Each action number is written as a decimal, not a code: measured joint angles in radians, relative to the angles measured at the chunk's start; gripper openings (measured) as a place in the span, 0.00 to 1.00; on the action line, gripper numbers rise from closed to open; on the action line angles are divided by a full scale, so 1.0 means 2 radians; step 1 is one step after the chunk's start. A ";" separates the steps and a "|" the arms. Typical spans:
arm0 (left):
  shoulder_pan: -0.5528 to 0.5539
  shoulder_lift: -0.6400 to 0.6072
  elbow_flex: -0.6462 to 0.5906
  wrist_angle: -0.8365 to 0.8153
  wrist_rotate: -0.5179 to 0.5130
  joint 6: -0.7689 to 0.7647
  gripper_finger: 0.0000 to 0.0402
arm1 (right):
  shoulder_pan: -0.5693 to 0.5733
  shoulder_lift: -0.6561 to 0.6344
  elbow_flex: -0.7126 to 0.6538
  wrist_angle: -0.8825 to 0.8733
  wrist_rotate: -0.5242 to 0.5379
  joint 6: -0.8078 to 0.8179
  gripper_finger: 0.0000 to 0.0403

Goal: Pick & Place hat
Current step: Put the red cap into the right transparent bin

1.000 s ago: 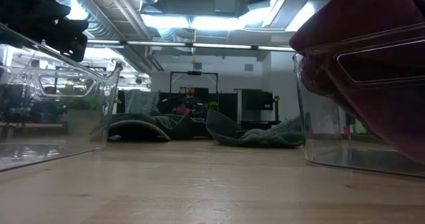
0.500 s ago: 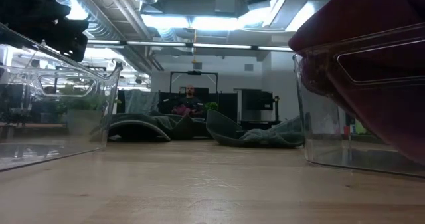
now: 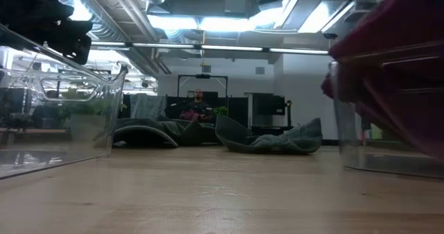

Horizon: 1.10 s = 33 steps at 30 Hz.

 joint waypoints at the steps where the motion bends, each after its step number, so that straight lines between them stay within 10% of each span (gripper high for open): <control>1: 0.000 0.000 0.000 0.000 0.000 0.000 0.36 | 0.002 0.000 0.000 -0.012 -0.004 0.006 0.00; 21: 0.000 0.000 0.000 0.000 0.000 0.000 0.36 | 0.069 -0.006 -0.001 -0.247 -0.106 0.049 0.01; 33: 0.000 0.000 0.000 0.000 0.000 0.000 0.36 | 0.089 -0.036 -0.010 -0.364 0.013 0.076 0.01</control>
